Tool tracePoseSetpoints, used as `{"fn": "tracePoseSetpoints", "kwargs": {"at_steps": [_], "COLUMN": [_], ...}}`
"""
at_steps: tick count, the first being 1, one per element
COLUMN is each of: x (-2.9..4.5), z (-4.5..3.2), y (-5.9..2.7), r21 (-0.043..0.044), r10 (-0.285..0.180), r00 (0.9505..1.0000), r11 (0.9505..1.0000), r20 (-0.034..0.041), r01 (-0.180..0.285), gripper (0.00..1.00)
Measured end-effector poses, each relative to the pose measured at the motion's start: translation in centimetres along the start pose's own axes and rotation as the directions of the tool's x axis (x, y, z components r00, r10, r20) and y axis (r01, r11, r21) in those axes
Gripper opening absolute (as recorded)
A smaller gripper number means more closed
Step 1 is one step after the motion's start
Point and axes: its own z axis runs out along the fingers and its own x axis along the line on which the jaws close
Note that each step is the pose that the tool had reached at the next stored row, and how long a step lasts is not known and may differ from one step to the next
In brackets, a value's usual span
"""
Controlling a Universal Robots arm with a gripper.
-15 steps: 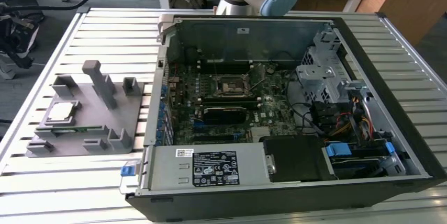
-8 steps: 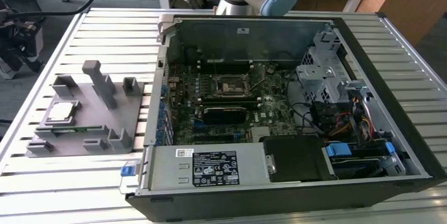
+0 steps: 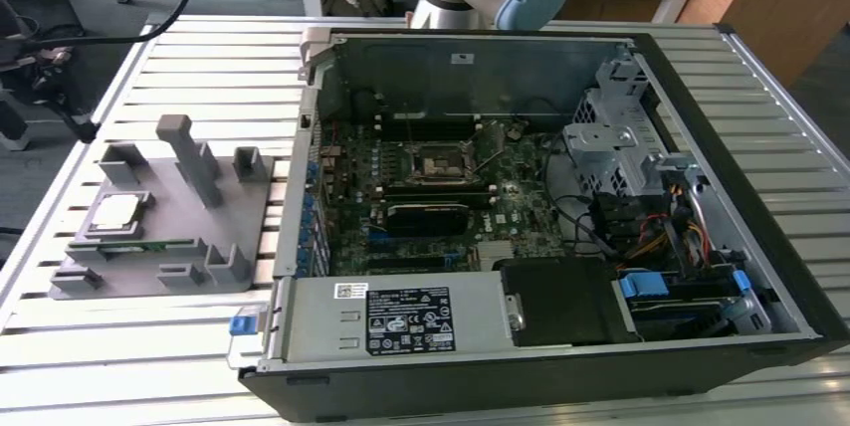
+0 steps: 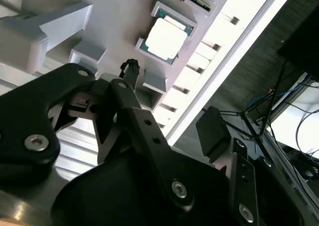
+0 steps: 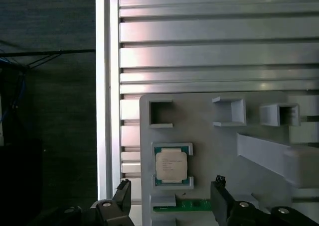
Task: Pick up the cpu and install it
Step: 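Pick up the cpu and move it towards the insertion slot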
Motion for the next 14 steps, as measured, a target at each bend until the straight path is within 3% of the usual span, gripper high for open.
{"fn": "tracePoseSetpoints", "kwargs": {"at_steps": [3, 14], "x": [-0.01, 0.08], "z": [0.44, 2.40], "y": [-0.03, -0.21], "r21": [-0.0006, -0.0017], "r10": [0.000, 0.000], "r00": [1.0000, 1.0000], "r11": [1.0000, 1.0000], "r20": [-0.0033, -0.0034], "r01": [0.000, 0.000], "gripper": [0.82, 0.82]}}
